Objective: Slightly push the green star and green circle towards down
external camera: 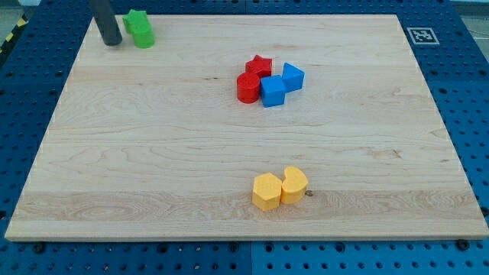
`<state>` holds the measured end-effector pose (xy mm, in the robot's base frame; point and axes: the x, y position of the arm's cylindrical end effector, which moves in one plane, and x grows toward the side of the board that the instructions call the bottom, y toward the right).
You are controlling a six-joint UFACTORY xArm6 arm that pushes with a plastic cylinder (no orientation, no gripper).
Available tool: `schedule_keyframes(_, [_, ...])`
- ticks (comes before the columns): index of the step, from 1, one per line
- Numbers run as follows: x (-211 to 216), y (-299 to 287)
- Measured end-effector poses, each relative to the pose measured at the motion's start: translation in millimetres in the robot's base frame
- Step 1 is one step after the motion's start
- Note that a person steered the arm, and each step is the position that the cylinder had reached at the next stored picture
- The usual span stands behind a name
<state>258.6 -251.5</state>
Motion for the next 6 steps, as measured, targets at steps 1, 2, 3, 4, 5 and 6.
schedule_keyframes(1, [-25.2, -17.2])
schedule_keyframes(2, [-40.5, -15.3])
schedule_keyframes(3, [-40.9, 5.5])
schedule_keyframes(4, [-40.9, 35.5])
schedule_keyframes(5, [-40.9, 50.3])
schedule_keyframes(6, [-40.3, 49.9])
